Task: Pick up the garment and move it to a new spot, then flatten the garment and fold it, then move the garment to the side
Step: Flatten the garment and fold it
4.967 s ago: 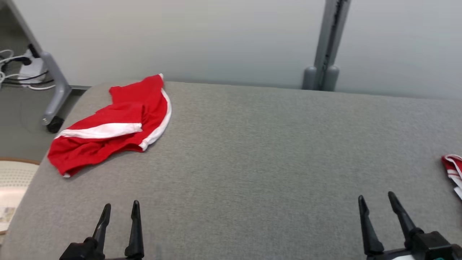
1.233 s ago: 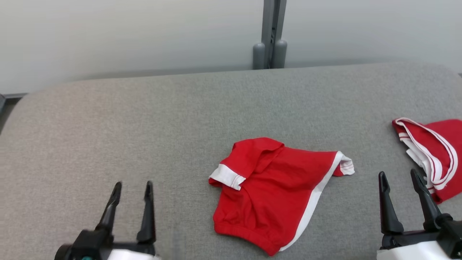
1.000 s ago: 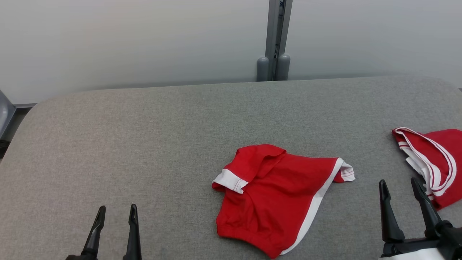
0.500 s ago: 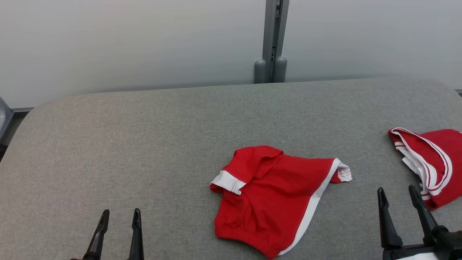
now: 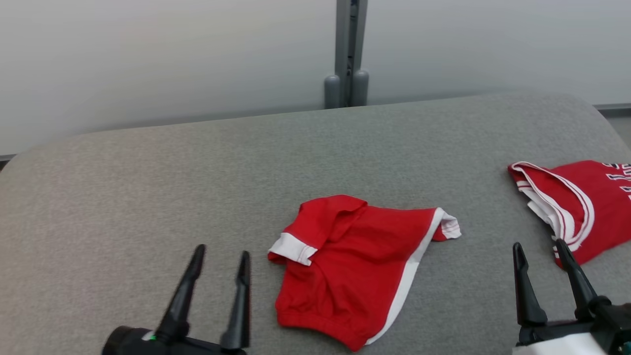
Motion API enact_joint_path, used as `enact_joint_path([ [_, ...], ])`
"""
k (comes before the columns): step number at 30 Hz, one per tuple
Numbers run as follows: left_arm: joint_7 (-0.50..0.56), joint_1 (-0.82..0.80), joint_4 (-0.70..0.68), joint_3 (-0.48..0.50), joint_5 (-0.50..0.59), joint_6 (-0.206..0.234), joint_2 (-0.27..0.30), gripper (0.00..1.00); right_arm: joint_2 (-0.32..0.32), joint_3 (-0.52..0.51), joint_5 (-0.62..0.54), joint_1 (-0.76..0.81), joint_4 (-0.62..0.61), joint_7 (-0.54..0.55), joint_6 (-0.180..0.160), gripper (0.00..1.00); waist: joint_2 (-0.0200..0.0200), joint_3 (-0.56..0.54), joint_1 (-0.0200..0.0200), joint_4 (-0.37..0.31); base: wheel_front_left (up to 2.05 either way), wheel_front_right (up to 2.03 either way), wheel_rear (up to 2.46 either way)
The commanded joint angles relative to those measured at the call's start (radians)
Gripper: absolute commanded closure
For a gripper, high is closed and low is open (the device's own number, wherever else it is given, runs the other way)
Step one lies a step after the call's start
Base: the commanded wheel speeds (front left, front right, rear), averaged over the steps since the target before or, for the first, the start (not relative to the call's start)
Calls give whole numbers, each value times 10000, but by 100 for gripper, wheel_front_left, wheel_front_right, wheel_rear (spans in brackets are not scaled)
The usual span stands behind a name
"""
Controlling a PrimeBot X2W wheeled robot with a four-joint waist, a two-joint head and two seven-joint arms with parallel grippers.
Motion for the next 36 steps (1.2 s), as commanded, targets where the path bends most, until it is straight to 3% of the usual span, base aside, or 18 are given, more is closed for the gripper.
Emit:
enact_joint_path([
  [1, -14, -213, -164, -195, 87, -57, 32, 0, -49, 14, -3, -192, -64, -4, -1, 0, -1, 122, 0, -208, 0, 0, 0],
  [3, 188, 223, 341, -1216, -439, -363, 32, 0, -47, 71, 89, -391, -128, -2, -1, 0, -1, 371, 0, -601, 0, 0, 0],
  [5, 1133, 367, 841, -1886, -928, -693, 34, 0, -46, 101, 140, -515, -177, -4, -1, 0, -1, 572, 0, -861, 0, 0, 0],
  [8, 2498, 468, 1278, -2217, -1570, -838, 75, 0, -44, 55, 293, -653, -221, -2, -1, 0, -1, 904, 0, -1208, 0, 0, 0],
  [10, 3202, 546, 1446, -2105, -2151, -706, 59, 0, -44, 23, 380, -694, -224, -4, -1, 0, -1, 1094, 0, -1388, 0, 0, 0],
  [15, 4712, 33, 2085, -2174, -2453, -587, 262, 0, -47, 87, 578, -926, -226, -4, 0, 0, -1, 1635, 0, -1844, 0, 0, 0],
  [23, 4510, -801, 2618, -2386, -2270, -834, 274, 0, -46, -51, 804, -1246, -214, -4, -1, 0, -1, 2215, 0, -2301, 0, 0, 0],
  [31, 4417, -1279, 3127, -2656, -2383, -1078, 316, 0, -46, -99, 887, -1385, -192, -4, -1, 0, -1, 2434, 0, -2336, 0, 0, 0],
  [32, 4356, -1344, 3193, -2716, -2412, -1093, 308, 7, -46, -94, 877, -1396, -188, -4, -1, 0, -1, 2446, 0, -2325, 0, 0, 0],
  [33, 4282, -1423, 3256, -2735, -2464, -1132, 292, 51, -46, -92, 869, -1411, -183, -2, -1, 0, -1, 2457, 0, -2308, 0, 0, 0],
  [34, 4282, -1423, 3256, -2735, -2464, -1132, 292, 51, -46, -92, 869, -1411, -183, -2, -1, 0, -1, 2457, 0, -2308, 0, 0, 0],
  [35, 4195, -1500, 3310, -2754, -2489, -1144, 277, 71, -46, -86, 863, -1426, -188, -4, -1, 0, -1, 2476, 0, -2291, 0, 0, 0],
  [36, 4118, -1581, 3361, -2802, -2497, -1165, 267, 100, -46, -77, 855, -1438, -192, -4, -1, 0, -1, 2495, 0, -2273, 0, 0, 0],
])
